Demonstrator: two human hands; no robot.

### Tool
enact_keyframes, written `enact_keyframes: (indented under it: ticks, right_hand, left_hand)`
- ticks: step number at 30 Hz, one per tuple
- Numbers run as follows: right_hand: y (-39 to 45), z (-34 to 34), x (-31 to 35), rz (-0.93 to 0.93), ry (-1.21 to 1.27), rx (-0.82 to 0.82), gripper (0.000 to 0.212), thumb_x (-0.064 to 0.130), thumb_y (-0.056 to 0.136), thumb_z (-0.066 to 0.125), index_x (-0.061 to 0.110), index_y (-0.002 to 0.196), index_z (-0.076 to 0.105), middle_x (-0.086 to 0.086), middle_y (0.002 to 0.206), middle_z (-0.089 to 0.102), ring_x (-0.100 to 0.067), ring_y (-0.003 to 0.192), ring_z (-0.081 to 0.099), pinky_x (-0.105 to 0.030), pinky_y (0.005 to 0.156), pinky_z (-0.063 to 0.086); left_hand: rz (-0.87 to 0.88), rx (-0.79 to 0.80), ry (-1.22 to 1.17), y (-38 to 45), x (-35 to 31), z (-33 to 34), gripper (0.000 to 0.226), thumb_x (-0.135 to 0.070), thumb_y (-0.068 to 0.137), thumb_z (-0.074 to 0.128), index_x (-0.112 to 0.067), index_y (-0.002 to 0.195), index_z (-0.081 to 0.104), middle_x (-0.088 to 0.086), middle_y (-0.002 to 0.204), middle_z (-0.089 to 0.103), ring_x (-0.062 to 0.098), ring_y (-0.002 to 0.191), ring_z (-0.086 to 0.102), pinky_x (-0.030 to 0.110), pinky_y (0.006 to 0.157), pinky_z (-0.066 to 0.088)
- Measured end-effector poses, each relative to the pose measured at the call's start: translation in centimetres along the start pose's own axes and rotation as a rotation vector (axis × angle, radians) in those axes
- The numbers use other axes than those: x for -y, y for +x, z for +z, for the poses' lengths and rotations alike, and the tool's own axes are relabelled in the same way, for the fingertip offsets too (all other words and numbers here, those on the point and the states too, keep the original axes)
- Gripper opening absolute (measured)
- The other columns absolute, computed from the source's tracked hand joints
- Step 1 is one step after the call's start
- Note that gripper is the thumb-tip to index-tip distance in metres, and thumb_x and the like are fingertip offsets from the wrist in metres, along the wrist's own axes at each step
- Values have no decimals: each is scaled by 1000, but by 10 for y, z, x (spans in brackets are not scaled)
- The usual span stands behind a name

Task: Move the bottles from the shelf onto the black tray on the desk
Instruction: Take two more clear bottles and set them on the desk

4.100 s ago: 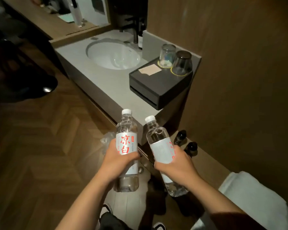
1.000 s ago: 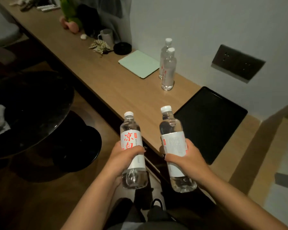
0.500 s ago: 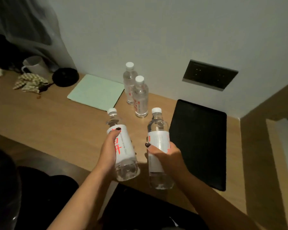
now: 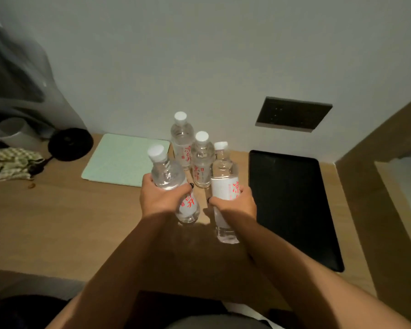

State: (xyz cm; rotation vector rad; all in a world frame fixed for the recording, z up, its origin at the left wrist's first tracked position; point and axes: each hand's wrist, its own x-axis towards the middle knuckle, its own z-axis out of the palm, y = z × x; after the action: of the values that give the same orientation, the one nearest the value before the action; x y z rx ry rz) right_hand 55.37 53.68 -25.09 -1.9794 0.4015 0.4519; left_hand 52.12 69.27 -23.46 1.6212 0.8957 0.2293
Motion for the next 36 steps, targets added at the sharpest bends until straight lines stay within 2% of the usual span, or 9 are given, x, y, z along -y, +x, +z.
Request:
enact_keyframes:
  ticks: [2,7,10,13,17,20,24,30,36]
  right_hand:
    - [2,3,4,-42,-32,-3,60,16,69,81,24,111,40,4,96,48,-12,89,47,-14,55,33]
    - [8,13,6,-100,-19,-103,53,14,66,83,29,101,47,10,93,57,-9,83,57,-13,56,42]
    - [8,13,5,-149,9,-128,60,13,69,80,34,115,47,15,95,54,-6,87,55,-7,55,32]
    - [12,10,3,-162,50,-122,72,6,68,80,23,128,45,12,102,51,-5,93,49,-4,47,37]
    - [18,11,-10,-169,66,-92,75,7,65,82,23,129,46,13,104,53,-5,98,52,-5,65,34]
    - [24,14,-17,-158,83,-65,75,12,64,84,29,126,45,17,100,54,-3,96,53,-7,65,35]
    - [33,16,-19,-157,94,-26,85,15,63,86,29,133,41,16,110,52,-4,106,50,-21,88,39]
    - [35,18,-20,-148,59,16,85,11,67,83,25,137,37,9,119,54,-7,109,50,-18,84,38]
    - [28,3,-13,-178,-77,55,85,12,69,80,20,140,33,-1,131,51,-18,122,49,-28,96,39]
  left_hand:
    - [49,23,67,7,2,2,66,-15,55,89,-20,107,48,-2,102,61,16,92,60,29,79,48]
    - [78,49,117,24,14,8,66,-12,54,90,-19,105,48,-2,101,59,19,95,59,30,84,47]
    - [74,52,121,32,25,8,67,-12,55,89,-18,106,46,0,103,58,21,97,59,31,87,48]
    - [99,55,90,40,42,8,70,-14,54,90,-17,110,49,4,109,62,24,101,62,36,88,52]
    - [163,96,88,41,52,6,73,-10,56,89,-20,115,49,0,113,59,19,101,58,17,76,45]
    - [204,150,101,43,53,5,75,-7,57,89,-25,116,46,-2,113,57,17,103,57,10,71,42]
    - [212,211,136,48,51,7,78,-8,58,88,-23,121,45,-2,114,57,17,104,57,15,77,44]
    - [220,357,130,61,46,0,78,-3,58,87,-22,121,45,2,114,60,18,106,60,36,93,51]
    - [309,476,74,58,13,-17,73,-2,72,77,-23,132,43,-10,124,58,3,109,59,24,90,49]
